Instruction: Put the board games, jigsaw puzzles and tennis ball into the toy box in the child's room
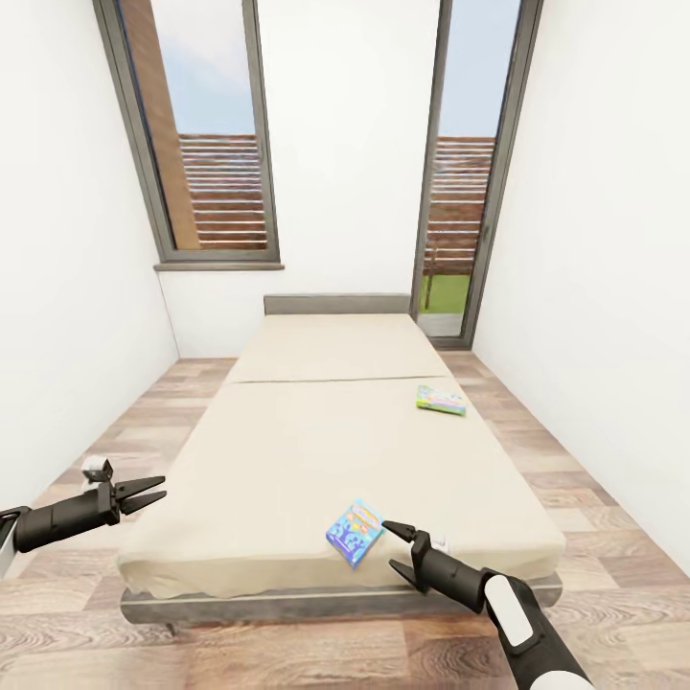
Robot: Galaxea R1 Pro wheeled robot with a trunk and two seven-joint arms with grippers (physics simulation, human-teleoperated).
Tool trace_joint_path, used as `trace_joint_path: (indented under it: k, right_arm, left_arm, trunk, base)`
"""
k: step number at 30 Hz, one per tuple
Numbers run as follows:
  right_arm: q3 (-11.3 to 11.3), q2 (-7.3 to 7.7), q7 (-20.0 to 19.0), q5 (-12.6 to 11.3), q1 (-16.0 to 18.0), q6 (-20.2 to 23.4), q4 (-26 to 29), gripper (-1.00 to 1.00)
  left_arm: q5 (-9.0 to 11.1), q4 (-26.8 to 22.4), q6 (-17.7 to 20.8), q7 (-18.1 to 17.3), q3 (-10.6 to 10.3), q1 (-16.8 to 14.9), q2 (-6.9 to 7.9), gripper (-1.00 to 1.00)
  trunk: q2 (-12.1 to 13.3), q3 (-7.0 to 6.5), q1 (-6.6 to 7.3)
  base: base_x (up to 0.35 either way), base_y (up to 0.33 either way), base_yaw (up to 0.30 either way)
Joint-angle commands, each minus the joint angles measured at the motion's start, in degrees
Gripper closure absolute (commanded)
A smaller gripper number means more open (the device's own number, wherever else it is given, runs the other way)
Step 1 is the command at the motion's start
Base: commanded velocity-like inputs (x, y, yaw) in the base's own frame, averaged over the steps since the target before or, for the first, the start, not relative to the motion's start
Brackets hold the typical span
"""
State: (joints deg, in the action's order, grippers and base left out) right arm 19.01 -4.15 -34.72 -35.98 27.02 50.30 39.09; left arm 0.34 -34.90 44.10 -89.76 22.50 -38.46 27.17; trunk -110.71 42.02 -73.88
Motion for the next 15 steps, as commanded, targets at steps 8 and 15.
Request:
trace_joint_path:
  k: [8, 15]
  right_arm:
    - [0.3, -0.07, -0.2, 0.1, 0.1, 0.4, 0.0, -1.0]
    - [0.3, -0.07, -0.3, 0.1, 0.1, 0.4, 0.0, -1.0]
  left_arm:
    - [-0.1, 0.0, 0.8, -0.2, 0.1, 0.0, -0.01, -1.0]
    - [0.0, 0.0, 0.9, -0.2, 0.1, 0.0, -0.01, -1.0]
  trunk:
    - [-3.2, 1.5, -1.76]
    - [-6.1, 2.75, -3.29]
  base:
    - [0.0, 0.0, 0.0]
    - [0.0, 0.0, 0.0]
